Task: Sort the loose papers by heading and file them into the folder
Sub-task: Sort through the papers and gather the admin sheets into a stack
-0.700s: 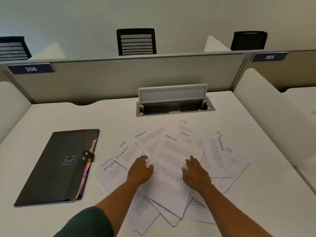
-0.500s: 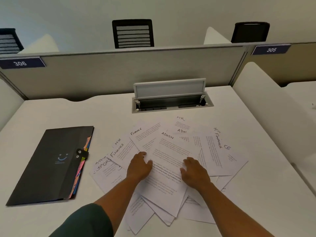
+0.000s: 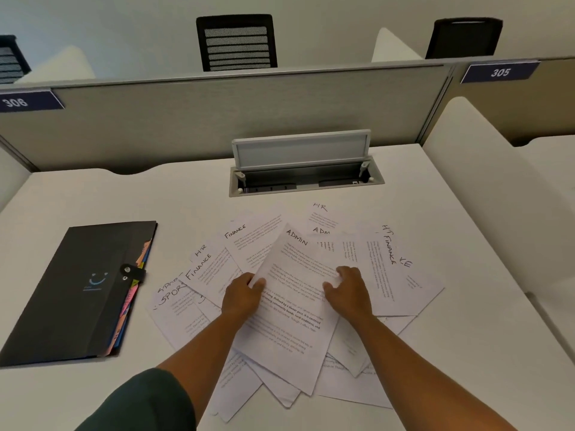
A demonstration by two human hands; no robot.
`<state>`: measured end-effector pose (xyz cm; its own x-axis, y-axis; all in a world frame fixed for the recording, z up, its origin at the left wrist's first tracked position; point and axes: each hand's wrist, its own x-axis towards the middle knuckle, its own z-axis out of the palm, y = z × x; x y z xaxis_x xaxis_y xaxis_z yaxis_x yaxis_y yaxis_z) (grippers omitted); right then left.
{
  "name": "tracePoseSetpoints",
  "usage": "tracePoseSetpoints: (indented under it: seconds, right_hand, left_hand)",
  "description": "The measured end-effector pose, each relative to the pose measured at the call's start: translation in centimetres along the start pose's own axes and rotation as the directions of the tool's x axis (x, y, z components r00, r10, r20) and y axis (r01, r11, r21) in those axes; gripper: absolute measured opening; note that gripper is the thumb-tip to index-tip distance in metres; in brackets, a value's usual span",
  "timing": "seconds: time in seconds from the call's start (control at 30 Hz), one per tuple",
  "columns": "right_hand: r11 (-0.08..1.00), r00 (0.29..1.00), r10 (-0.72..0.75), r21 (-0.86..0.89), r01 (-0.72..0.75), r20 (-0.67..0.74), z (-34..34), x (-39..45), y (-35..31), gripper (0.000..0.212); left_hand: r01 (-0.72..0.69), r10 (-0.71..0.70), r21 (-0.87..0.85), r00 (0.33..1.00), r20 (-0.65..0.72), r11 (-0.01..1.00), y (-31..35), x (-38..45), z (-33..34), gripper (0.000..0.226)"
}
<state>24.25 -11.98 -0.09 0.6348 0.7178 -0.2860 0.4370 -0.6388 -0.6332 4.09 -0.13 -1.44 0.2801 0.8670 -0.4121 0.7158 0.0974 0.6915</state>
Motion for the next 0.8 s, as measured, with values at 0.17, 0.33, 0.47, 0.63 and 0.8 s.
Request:
tracePoseSetpoints:
  seconds: [0.17, 0.33, 0.47, 0.63, 0.8]
  right_hand:
    - [0.962, 0.977, 0.206, 0.199, -0.189, -0.065, -0.6, 0.6, 0.1, 0.069]
    - [0.880, 0.950, 0.311, 0.380, -0.283, -0.012, -1.2, 1.1, 0.6, 0.067]
    - [0.763, 0.955, 0.214, 0.575, -0.296, 0.207, -1.9, 1.4, 1.2, 0.032]
    - [0.861, 0.953, 0.278, 0.410, -0.302, 0.119, -2.7, 2.4, 2.7, 0.045]
    - [0.870, 0.927, 0.375, 0.339, -0.359, 0.017, -4.4, 3.0, 4.2, 0.050]
  left_hand:
    - [0.102, -0.086, -0.170, 0.992, 0.096, 0.980, 0.4, -0.3, -0.8, 0.022]
    - [0.254, -0.194, -0.348, 0.961, 0.198, 0.903, 0.6, -0.3, -0.8, 0.021]
    - [0.278, -0.203, -0.371, 0.952, 0.229, 0.886, 1.1, -0.3, -0.3, 0.027]
    - [0.137, -0.136, -0.269, 0.991, 0.022, 0.953, 2.1, 0.5, 0.7, 0.024]
    - [0.064, -0.067, -0.028, 0.992, -0.106, 0.998, 3.5, 1.0, 1.3, 0.034]
